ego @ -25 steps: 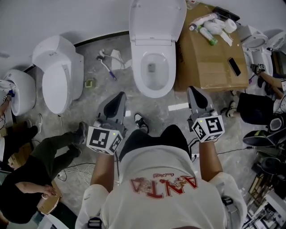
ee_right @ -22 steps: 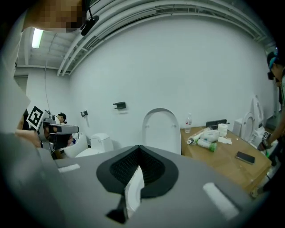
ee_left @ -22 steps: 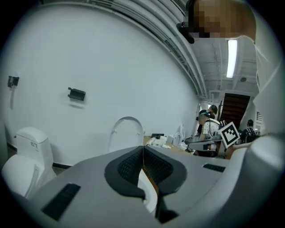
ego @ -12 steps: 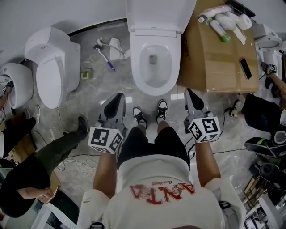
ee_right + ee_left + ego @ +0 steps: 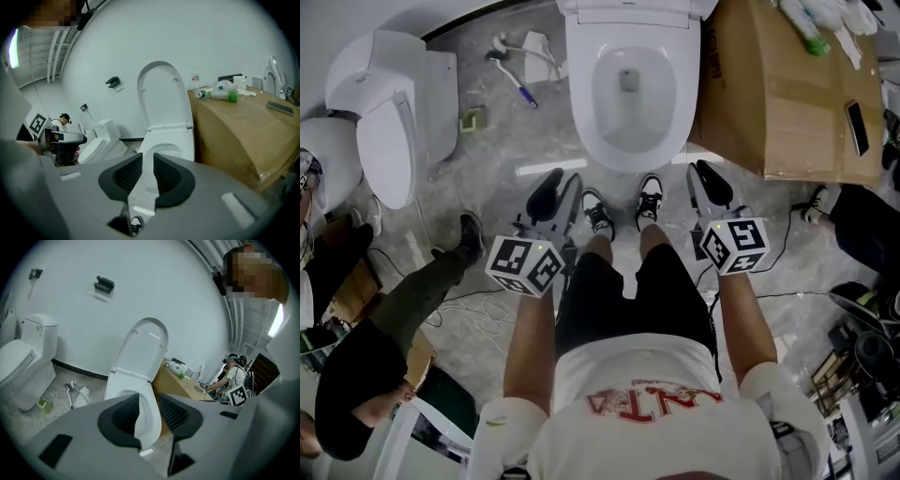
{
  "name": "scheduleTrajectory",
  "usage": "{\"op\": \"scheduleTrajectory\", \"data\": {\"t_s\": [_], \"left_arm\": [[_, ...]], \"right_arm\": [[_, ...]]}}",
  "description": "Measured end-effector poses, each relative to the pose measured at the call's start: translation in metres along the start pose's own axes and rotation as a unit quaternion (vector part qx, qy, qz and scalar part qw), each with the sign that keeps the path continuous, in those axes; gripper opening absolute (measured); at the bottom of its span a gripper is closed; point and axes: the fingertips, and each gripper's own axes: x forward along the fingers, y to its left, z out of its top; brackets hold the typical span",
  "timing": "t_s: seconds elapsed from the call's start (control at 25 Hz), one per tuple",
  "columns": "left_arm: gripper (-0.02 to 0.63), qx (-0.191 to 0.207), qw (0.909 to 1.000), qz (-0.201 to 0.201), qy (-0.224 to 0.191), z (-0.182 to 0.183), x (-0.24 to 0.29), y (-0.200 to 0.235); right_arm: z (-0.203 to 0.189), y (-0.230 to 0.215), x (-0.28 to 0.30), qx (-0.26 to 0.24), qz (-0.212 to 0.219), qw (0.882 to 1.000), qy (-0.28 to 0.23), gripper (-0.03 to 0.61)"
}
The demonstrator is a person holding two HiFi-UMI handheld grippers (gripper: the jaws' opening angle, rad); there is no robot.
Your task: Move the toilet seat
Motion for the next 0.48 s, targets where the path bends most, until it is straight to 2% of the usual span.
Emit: {"op": "scheduleTrajectory", "data": {"t_s": [0.04, 0.12, 0.28, 0.48], "left_arm": [[0.121, -0.006, 0.9999, 0.007, 0.005, -0.010, 0.006, 0.007], [0.121, -0.021, 0.9994, 0.019, 0.017, -0.029, 0.018, 0.023], [0.121, -0.047, 0.9972, 0.034, 0.047, -0.069, 0.048, 0.054], [0.121, -0.084, 0.9919, 0.034, 0.089, -0.129, 0.080, 0.082]], "right_arm": [[-0.012, -0.005, 0.007, 0.011, -0.003, 1.000, 0.009, 0.081], [-0.034, -0.018, 0.020, 0.038, -0.011, 0.999, 0.024, 0.122], [-0.080, -0.046, 0.049, 0.078, -0.024, 0.995, 0.051, 0.165], [-0.144, -0.081, 0.078, 0.150, -0.031, 0.985, 0.078, 0.176]]}}
